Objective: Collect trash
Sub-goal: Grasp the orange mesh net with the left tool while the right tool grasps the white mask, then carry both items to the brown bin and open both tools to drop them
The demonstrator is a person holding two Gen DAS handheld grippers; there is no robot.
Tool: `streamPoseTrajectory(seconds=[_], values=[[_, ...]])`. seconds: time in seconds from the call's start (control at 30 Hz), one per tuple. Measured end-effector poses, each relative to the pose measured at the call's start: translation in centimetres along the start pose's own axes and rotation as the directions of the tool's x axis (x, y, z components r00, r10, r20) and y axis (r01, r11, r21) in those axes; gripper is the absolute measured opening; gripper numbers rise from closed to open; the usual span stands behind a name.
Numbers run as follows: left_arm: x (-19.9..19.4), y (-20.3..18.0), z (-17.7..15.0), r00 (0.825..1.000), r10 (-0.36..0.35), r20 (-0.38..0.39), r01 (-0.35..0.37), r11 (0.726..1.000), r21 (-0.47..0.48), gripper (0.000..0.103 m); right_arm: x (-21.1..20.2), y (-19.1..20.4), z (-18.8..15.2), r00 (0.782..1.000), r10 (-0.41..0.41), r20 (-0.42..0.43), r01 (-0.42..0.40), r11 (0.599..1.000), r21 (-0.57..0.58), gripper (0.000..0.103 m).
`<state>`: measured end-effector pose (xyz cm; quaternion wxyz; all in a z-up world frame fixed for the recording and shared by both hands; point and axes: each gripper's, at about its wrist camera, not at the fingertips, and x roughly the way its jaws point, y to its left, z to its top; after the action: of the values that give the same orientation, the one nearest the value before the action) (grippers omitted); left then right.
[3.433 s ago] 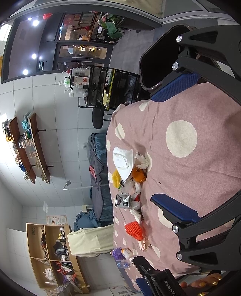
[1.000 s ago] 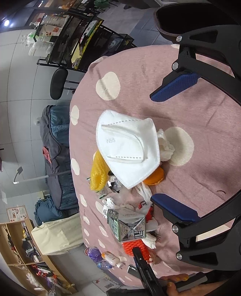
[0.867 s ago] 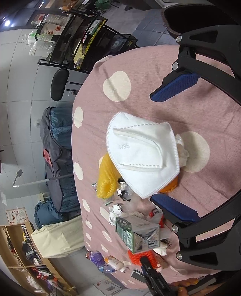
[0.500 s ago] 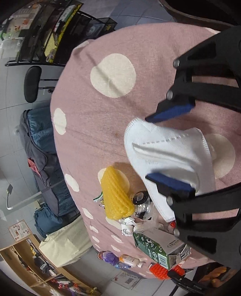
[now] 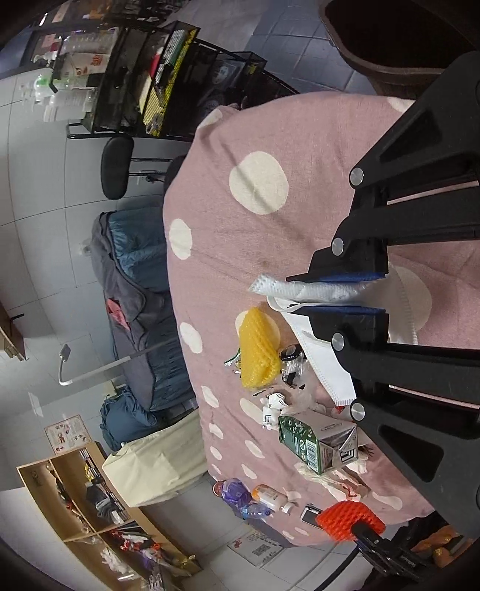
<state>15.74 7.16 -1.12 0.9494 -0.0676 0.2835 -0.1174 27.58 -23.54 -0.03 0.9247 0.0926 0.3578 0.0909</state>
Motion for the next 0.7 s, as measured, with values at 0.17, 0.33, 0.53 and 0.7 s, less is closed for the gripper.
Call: streamPoseTrajectory(seconds=[0.17, 0.33, 0.53, 0.7], values=[[-1.0, -2.3, -0.4, 0.998, -0.063, 0.014, 0.063, 0.998, 0.020, 0.022, -4.0, -0.4, -1.1, 0.996, -0.053, 0.072, 0.056, 0.998, -0.028, 0.011], [-0.9, -5.2, -0.9, 0.992, -0.123, 0.017, 0.122, 0.991, 0.057, 0.022, -7.4, -2.1, -2.5, 0.988, -0.091, 0.128, 0.090, 0.996, 0.007, 0.011], [0.0, -8.4, -1.4, 0.978, -0.208, -0.007, 0.208, 0.975, 0.074, 0.022, -11.6, -4.8, -4.0, 0.974, -0.142, 0.177, 0.134, 0.989, 0.056, 0.011], [1.0, -11.4, -1.8, 0.957, -0.287, -0.041, 0.290, 0.952, 0.100, 0.022, -15.1, -7.0, -5.4, 0.953, -0.216, 0.215, 0.201, 0.976, 0.086, 0.011]])
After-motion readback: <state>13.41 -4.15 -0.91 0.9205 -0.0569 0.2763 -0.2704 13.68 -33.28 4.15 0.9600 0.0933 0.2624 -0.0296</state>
